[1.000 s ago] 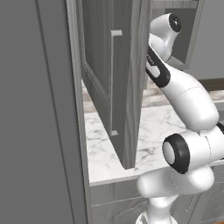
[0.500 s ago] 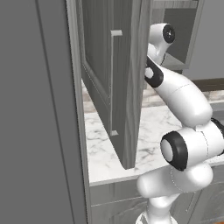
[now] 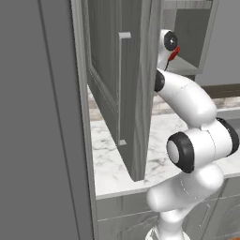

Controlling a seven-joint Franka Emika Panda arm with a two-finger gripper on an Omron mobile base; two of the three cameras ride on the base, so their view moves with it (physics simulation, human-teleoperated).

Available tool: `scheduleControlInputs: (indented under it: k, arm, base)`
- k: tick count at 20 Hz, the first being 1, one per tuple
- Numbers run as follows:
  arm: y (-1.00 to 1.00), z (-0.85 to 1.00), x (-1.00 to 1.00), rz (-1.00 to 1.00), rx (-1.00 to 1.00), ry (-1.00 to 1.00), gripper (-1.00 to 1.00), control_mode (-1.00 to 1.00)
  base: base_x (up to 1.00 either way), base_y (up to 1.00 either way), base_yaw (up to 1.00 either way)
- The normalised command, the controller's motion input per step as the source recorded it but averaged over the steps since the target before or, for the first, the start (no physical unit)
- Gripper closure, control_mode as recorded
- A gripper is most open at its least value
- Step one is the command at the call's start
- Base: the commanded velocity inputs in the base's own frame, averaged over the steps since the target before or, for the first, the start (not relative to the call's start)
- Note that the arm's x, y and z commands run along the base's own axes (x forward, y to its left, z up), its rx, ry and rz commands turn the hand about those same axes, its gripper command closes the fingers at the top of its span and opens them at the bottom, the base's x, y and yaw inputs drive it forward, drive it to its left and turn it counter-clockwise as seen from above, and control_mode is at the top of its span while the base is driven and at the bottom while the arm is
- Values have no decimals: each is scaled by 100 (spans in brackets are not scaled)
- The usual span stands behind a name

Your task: Take the cinnamon bottle from the cabinet and place it on the dining table, next to the plate with the cupcake. Then take the chocolate from the dining counter and place it on the cupcake plate.

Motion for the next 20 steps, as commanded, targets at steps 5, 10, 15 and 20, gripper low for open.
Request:
scheduleControlInputs:
  k: [5,10,15,20]
  arm:
    - [3,6,22,-3,16,2,-100,-100]
    - [7,1,23,0,14,3,-100,-100]
    - [10,0,15,0,8,10,-100,-100]
    - [0,0,21,0,1,8,-100,-100]
  base:
    - [0,0,0]
    - [0,0,0]
    - [0,0,0]
    - [0,0,0]
